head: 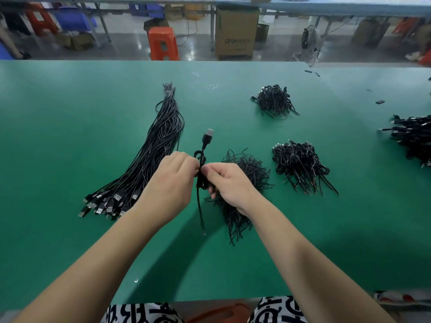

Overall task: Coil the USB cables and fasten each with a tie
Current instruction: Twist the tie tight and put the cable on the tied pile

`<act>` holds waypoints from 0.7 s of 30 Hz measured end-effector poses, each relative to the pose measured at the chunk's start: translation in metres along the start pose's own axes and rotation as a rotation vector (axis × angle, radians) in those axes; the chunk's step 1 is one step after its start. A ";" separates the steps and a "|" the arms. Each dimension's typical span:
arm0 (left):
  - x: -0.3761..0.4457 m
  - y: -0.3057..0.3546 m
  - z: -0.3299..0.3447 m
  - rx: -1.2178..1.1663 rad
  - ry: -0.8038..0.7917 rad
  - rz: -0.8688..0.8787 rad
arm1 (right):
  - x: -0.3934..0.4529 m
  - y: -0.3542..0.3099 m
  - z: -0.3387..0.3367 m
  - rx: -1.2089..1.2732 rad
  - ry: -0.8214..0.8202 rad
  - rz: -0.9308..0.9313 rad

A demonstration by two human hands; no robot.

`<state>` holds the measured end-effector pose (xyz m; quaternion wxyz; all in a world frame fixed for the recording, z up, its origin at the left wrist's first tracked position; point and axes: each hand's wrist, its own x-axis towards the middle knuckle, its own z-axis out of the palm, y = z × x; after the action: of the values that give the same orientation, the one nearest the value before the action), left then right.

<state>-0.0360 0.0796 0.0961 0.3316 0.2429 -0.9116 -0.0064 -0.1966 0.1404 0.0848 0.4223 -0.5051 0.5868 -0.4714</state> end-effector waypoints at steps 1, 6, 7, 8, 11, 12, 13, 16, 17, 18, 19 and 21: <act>-0.001 -0.002 0.001 0.073 -0.003 0.072 | -0.001 0.000 0.001 0.027 -0.027 0.021; -0.007 -0.013 0.005 0.136 0.022 0.182 | -0.004 -0.003 -0.001 0.162 -0.104 0.080; -0.008 -0.013 0.005 0.121 0.036 0.179 | -0.006 -0.005 -0.002 0.144 -0.125 0.050; -0.008 -0.012 0.005 0.103 0.052 0.172 | -0.007 -0.006 -0.003 0.121 -0.145 0.012; -0.007 -0.008 0.003 0.028 0.107 0.093 | -0.008 -0.005 -0.005 0.114 -0.137 -0.027; -0.008 -0.007 0.002 -0.001 0.123 0.054 | -0.006 -0.004 -0.005 0.125 -0.125 -0.022; -0.008 -0.005 0.001 -0.028 0.133 0.024 | -0.006 -0.003 -0.005 0.137 -0.125 -0.023; -0.009 -0.001 -0.002 -0.116 0.149 -0.048 | -0.006 -0.004 -0.005 0.208 -0.179 -0.044; -0.009 0.000 -0.002 -0.148 0.156 -0.079 | -0.006 -0.004 -0.005 0.235 -0.194 -0.047; -0.008 0.000 -0.002 -0.179 0.164 -0.109 | -0.006 -0.004 -0.006 0.258 -0.200 -0.047; -0.007 0.000 -0.003 -0.210 0.171 -0.135 | -0.006 -0.004 -0.006 0.275 -0.199 -0.047; -0.005 -0.001 -0.003 -0.257 0.183 -0.205 | -0.006 -0.004 -0.008 0.291 -0.189 -0.047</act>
<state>-0.0306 0.0809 0.0952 0.4392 0.2896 -0.8398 -0.1343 -0.2031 0.1470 0.0901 0.5331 -0.4943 0.4583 -0.5114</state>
